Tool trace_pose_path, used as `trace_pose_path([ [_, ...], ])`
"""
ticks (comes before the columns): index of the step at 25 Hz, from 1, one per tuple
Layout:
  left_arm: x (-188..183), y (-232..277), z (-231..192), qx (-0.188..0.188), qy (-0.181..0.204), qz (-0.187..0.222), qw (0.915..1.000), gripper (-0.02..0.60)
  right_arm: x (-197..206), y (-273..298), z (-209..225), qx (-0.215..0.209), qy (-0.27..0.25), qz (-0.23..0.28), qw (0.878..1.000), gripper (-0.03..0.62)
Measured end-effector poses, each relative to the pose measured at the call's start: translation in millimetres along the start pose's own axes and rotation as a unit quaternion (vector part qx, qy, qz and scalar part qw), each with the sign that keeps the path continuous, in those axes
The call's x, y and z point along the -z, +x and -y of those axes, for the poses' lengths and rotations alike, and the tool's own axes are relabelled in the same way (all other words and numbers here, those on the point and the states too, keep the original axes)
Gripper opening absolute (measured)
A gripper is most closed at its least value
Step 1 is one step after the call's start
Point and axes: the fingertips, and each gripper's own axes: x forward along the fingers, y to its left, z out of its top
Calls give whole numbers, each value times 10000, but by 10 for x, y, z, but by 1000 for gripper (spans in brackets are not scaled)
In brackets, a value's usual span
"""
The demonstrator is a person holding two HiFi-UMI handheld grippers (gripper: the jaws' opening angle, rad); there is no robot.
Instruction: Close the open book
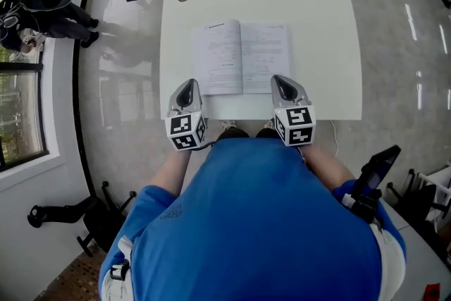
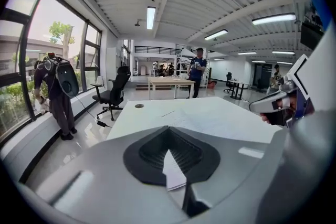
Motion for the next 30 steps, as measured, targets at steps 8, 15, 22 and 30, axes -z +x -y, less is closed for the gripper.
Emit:
trace_pose_path([
  [8,262,220,-147,743,58,-279,9968,6,280,235,-361,325,-99,-511,9981,2],
  [15,477,360,-261,1099,54,-454,9929,6,496,460,-697,366,-349,-816,9954,2],
  [22,612,347,-350,1274,46,-580,9901,6,590,608,-996,223,-850,-1026,9908,3],
  [30,755,358,-520,1290,-77,-699,9892,6,760,793,-1330,185,-3224,-1159,9393,183],
])
